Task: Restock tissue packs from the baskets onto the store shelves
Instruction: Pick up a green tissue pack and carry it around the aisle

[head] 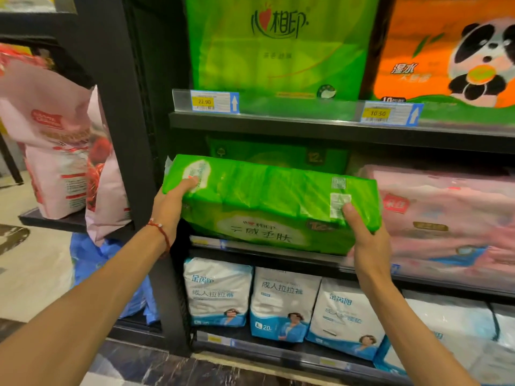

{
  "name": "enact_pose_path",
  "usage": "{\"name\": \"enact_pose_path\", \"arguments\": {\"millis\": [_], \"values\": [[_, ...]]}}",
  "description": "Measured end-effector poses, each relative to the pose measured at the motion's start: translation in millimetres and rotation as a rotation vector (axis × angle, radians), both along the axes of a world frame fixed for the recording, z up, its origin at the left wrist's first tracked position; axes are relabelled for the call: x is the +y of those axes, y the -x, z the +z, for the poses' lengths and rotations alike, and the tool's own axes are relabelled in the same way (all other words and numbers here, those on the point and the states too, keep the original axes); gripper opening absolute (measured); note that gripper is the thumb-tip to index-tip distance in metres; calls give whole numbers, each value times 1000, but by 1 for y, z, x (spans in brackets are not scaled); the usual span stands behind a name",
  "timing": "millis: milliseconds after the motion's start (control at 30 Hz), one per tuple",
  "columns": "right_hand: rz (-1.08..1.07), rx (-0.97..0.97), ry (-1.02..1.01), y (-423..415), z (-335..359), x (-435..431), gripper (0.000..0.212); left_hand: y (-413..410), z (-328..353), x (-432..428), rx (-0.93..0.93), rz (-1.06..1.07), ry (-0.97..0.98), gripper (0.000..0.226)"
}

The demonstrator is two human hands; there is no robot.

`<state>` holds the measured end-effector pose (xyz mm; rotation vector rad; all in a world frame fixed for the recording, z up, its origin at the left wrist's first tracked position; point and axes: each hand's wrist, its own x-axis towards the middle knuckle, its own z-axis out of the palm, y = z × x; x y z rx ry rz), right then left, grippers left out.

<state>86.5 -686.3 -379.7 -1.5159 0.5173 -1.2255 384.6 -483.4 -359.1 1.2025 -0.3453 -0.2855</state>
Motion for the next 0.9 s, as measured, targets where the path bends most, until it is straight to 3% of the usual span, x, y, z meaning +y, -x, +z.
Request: {"name": "enact_pose_path", "arguments": {"millis": [67, 100, 200, 300, 433, 667, 800, 900], "values": [[-1, -12, -43, -1, -2, -4, 104, 0, 7, -3, 12, 44, -36, 97], [13, -6, -60, 0, -5, -5, 112, 1, 10, -4, 23, 74, -47, 105], [93, 66, -24, 0, -16, -4, 85, -1, 12, -11, 59, 106, -31, 109], [26, 146, 47, -7, -24, -7, 78, 0, 7, -12, 41, 18, -21, 111], [-169, 199, 65, -19, -21, -17, 62, 2, -11, -10, -1, -155, -32, 68], [-295, 222, 61, -46, -22, -8, 94, -12, -32, -30, -217, -10, -164, 74], [-359, 298, 108, -55, -34, -7, 96, -16, -45, -42, -232, 115, -142, 74], [-361, 333, 153, -57, -38, -12, 95, -22, -64, -46, -169, 179, -147, 89]]}}
